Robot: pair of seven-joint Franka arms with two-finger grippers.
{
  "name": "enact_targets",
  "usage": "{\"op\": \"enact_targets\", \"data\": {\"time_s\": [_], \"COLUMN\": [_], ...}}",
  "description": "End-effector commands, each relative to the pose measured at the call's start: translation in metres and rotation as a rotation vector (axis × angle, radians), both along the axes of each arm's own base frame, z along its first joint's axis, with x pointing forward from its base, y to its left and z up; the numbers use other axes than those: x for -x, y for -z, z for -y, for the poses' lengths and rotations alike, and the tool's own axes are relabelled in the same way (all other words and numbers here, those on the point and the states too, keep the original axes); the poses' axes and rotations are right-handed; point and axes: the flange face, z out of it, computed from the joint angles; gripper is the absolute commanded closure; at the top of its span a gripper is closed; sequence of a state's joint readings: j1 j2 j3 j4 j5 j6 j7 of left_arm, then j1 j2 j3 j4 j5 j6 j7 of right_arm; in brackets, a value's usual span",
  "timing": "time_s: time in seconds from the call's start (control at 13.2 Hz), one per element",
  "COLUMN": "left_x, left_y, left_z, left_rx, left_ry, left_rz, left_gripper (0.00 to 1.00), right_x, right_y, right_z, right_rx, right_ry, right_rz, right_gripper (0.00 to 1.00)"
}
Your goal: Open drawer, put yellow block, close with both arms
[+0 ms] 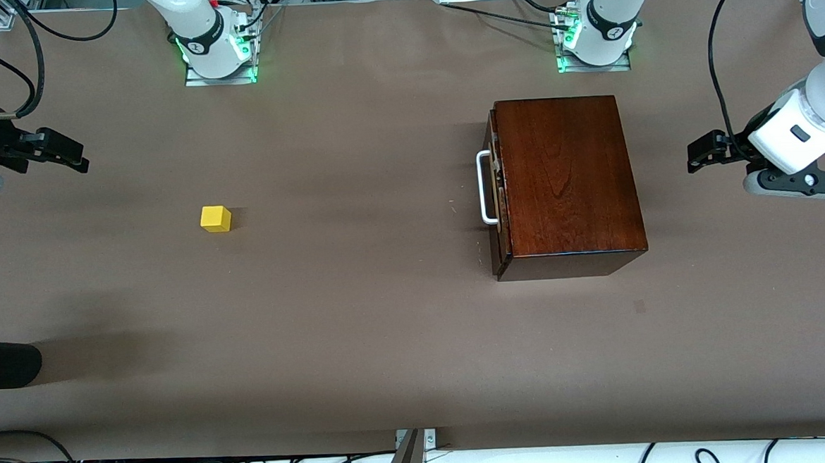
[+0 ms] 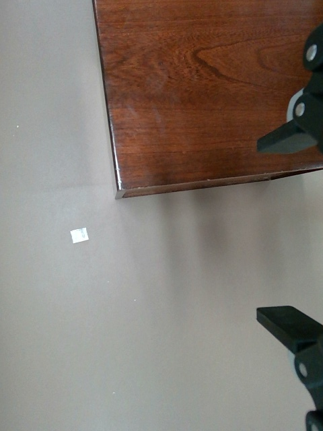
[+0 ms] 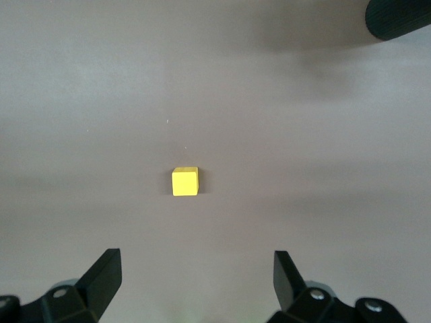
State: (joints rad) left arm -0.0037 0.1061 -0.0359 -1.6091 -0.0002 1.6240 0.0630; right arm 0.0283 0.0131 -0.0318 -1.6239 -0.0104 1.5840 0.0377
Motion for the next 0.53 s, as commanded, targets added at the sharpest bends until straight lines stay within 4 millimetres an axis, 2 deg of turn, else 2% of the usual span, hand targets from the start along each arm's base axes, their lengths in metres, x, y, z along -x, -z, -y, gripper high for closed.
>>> {"op": "enact_targets", "data": {"time_s": [0.0,0.45], "left_x": [-0.001,-0.008], "left_y": [-0.009,0.006], "left_z": [0.001,0.010], "left_rx": [0.015,0.013], "left_ry": [-0.005,0.020], "left_rz": [0.003,-0.017], "left_gripper": [0.00,0.00], "right_x": [0.000,0.001], "right_y": [0.005,0.016], "right_z": [-0.008,-0.002], "right_rx": [0.000,0.003], "right_ry": [-0.002,0.005], "right_rz": [0.025,0.006], "right_gripper": [0.00,0.00]}}
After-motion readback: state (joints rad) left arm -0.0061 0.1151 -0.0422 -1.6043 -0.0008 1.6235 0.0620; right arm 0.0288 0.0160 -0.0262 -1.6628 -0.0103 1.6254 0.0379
